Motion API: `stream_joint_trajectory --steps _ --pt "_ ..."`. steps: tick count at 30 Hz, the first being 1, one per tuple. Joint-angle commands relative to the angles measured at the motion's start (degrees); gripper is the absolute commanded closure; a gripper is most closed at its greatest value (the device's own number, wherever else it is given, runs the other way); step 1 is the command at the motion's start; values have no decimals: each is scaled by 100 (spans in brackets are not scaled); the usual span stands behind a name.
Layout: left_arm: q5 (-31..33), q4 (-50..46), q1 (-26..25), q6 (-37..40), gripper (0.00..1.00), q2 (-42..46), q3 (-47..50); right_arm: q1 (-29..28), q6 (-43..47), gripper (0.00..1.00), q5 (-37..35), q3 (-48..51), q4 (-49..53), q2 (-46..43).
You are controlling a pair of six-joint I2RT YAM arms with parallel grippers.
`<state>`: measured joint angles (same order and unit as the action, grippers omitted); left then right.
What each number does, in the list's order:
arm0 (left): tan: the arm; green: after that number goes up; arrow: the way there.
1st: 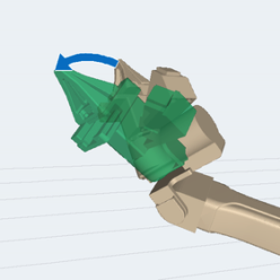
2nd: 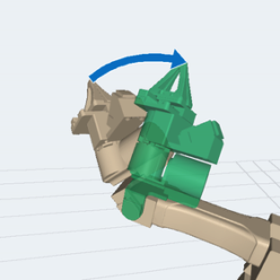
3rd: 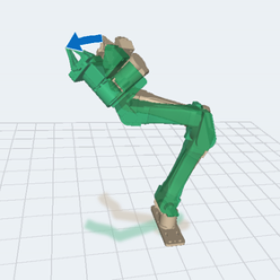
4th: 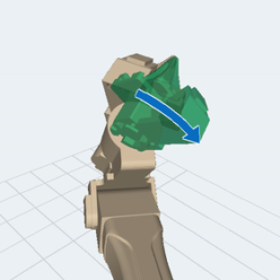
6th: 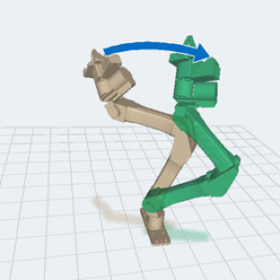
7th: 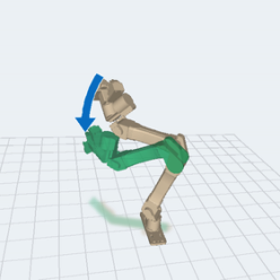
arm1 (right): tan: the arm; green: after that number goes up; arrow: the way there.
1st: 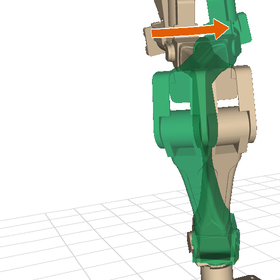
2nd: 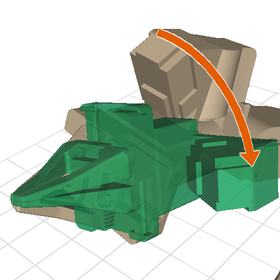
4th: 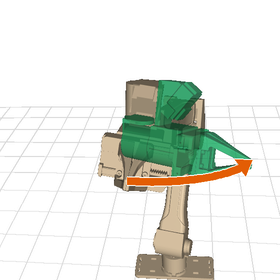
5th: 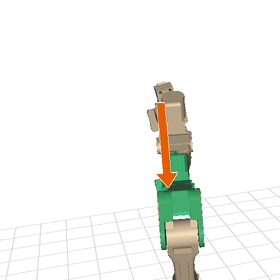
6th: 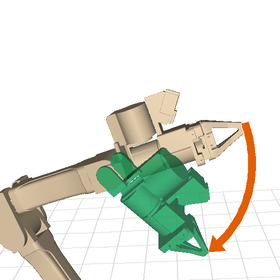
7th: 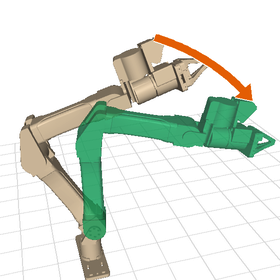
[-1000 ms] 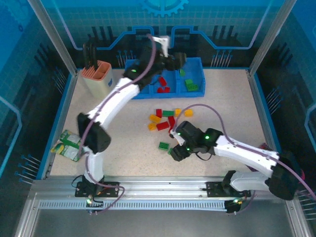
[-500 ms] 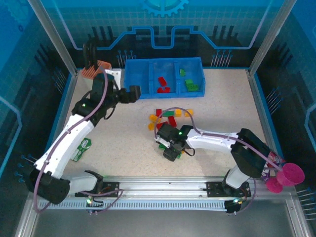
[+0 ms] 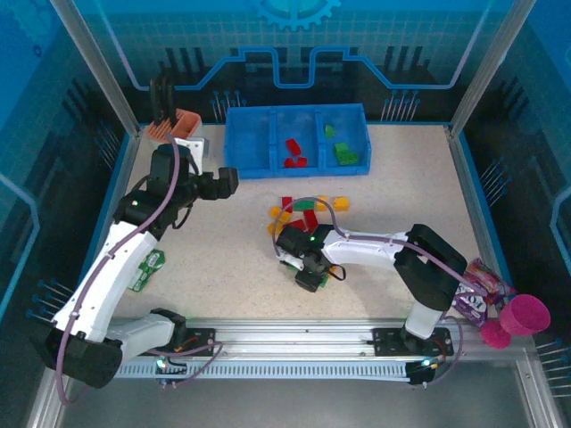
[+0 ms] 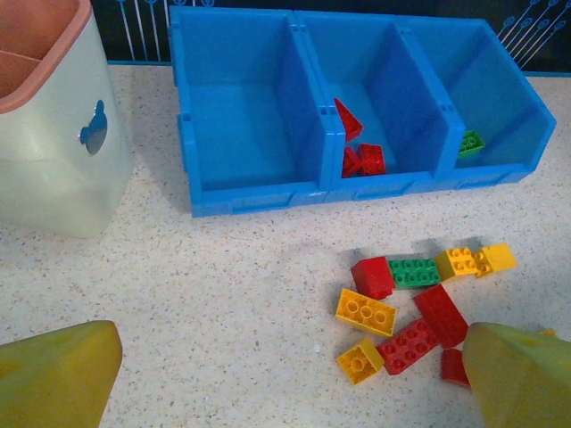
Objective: Sort the legos into containers by color
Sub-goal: Pick up the lego from the bottom-center of the table, then place the lego in the container.
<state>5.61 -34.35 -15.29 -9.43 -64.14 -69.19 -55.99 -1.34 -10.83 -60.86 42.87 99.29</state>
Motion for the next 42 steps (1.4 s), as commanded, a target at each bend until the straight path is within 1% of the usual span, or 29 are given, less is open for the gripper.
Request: stream_joint_trajectory --steps 1,5,9,13,16,19,21,23,29,33,38,40,42 --pt "-13 -95 95 186 1 20 97 -105 -59 59 -100 -4 292 89" --pt "-46 -111 140 244 1 -31 84 -114 -19 75 -230 -75 351 146" --pt "-25 -320 208 449 1 -81 -45 41 140 80 -332 -405 585 26" --pt "59 -364 309 602 1 24 52 608 349 81 -138 -1113 851 -360" --pt "31 -176 391 575 1 136 307 1237 458 80 230 -1666 822 -623" --pt "40 -75 471 609 1 141 470 1894 581 80 546 -2210 751 -592" --pt "29 -26 509 624 1 136 541 2317 651 80 636 -2638 762 -366" --pt "29 37 544 627 1 154 617 2647 744 80 547 -3017 611 -82" --pt "-42 147 619 635 1 155 768 3401 604 80 436 -4245 145 1167" --pt "0 135 654 653 1 88 760 3746 440 79 340 -5244 19 2094" --pt "-68 174 702 614 1 -87 741 4029 281 79 -14 -7070 269 3546" --pt "-90 159 716 609 1 -146 707 4102 221 78 65 -7759 447 4042" --pt "-95 185 729 601 1 -182 705 4129 219 78 88 -8242 514 4493"
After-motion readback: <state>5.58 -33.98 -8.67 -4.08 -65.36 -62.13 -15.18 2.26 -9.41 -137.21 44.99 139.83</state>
